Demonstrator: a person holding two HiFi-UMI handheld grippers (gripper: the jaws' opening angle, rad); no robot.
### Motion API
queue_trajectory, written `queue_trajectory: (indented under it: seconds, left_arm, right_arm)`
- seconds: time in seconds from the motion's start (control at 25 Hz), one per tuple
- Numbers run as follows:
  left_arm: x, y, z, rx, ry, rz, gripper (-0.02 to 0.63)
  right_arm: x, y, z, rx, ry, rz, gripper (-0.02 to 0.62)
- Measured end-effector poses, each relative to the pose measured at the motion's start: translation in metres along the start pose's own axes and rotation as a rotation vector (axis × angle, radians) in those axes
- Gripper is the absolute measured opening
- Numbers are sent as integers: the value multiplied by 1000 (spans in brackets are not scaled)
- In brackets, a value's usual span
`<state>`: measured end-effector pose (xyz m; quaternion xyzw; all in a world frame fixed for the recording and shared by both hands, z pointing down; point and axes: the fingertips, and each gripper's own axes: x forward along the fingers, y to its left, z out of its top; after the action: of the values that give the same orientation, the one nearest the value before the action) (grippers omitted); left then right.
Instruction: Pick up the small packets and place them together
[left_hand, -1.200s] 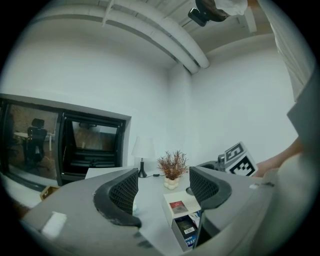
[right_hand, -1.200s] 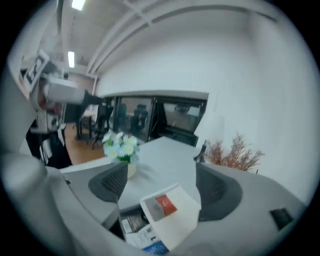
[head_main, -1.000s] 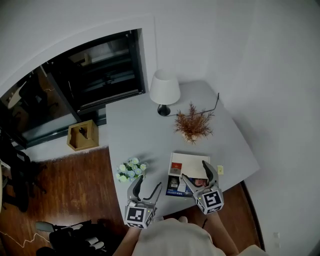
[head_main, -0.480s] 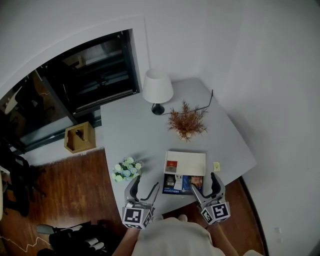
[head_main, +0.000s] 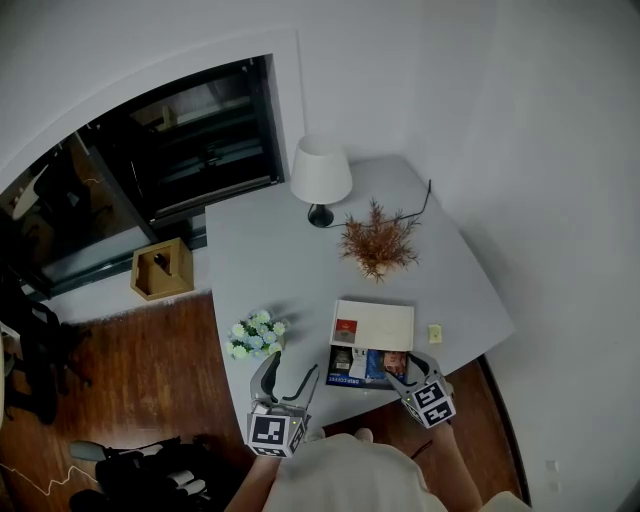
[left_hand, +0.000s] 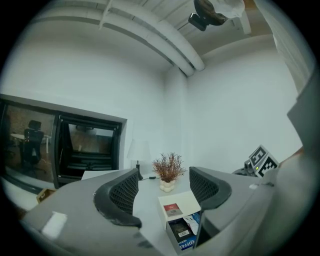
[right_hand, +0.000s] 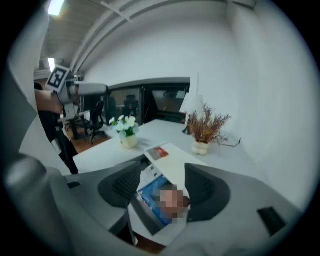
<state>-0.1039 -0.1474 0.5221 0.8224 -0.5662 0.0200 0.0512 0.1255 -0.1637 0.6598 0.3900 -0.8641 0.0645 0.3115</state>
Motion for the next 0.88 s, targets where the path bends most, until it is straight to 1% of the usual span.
queue_trajectory:
  seconds: [0.08, 0.16, 0.32, 0.44, 0.64, 0.72, 0.76, 0.8, 0.84, 0.88]
  left_arm:
    - [-1, -1, -2, -1, 6, 2, 321]
    - [-1, 0, -3, 0, 11, 4, 321]
    - [-2, 0, -5, -8, 15, 13, 321]
    - [-3, 1, -5, -12, 12, 20, 311]
    - [-7, 8, -7, -13, 15, 39, 310]
    - [-9, 10, -7, -17, 9, 47, 296]
    - [-10, 12, -7, -17, 8, 52, 296]
    - [-10, 13, -7, -18, 8, 56, 296]
    - [-11, 14, -7, -19, 9, 58, 296]
    - [-11, 14, -7, -19, 10, 58, 296]
  right_arm:
    - [20, 6, -27, -57, 129, 30, 267]
    - [40, 12, -49, -138, 245, 61, 268]
    - [70, 16, -81, -277, 412, 88, 267]
    - [86, 13, -93, -315, 480, 82, 267]
    - [102, 12, -99, -300, 547, 66, 268]
    - [105, 14, -100, -295, 565, 68, 261]
    - [105, 17, -100, -293, 570, 79, 250]
    - [105, 22, -100, -293, 571, 93, 189]
    - [104, 27, -101, -295, 568, 104, 113]
    - [103, 31, -102, -299, 561, 110, 71]
